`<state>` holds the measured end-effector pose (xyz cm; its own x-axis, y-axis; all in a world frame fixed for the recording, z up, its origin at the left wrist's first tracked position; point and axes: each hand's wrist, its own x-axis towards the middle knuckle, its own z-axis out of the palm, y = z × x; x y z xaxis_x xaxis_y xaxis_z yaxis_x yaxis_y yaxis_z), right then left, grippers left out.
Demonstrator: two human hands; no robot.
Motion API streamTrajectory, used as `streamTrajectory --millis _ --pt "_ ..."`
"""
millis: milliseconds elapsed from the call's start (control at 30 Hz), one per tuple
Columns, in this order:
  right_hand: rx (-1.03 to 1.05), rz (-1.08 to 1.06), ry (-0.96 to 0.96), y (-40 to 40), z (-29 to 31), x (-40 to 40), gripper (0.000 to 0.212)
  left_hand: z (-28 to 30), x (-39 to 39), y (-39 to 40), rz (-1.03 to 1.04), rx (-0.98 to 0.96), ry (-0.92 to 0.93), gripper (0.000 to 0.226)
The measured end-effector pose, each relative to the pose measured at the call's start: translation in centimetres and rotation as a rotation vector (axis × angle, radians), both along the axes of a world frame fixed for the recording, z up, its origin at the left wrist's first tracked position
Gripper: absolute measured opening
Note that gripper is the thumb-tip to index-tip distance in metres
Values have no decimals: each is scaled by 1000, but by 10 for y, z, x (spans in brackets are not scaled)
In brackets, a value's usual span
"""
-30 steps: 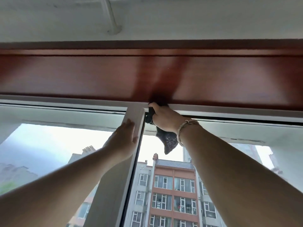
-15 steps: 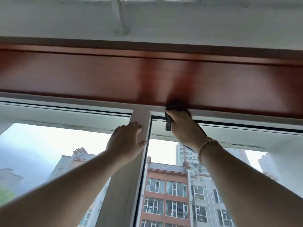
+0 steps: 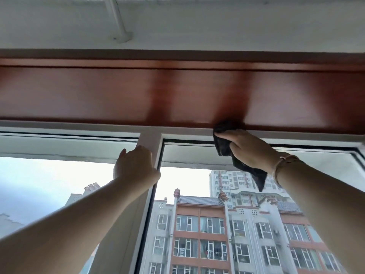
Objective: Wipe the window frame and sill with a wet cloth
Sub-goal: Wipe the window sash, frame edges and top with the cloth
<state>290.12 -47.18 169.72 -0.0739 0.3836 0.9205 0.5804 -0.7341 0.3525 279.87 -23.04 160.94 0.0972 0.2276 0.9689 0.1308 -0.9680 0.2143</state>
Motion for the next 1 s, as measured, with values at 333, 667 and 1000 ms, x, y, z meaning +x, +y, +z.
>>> streamTrajectory --millis 333,667,1000 --pt "34 113 -148 24 -3 7 60 -4 3 16 -162 19 -70 53" --pt "-192 56 -199 128 1 -22 51 -7 10 50 -209 224 -53 59" --pt "-218 10 -169 170 16 -39 57 7 -9 63 -335 190 111 50"
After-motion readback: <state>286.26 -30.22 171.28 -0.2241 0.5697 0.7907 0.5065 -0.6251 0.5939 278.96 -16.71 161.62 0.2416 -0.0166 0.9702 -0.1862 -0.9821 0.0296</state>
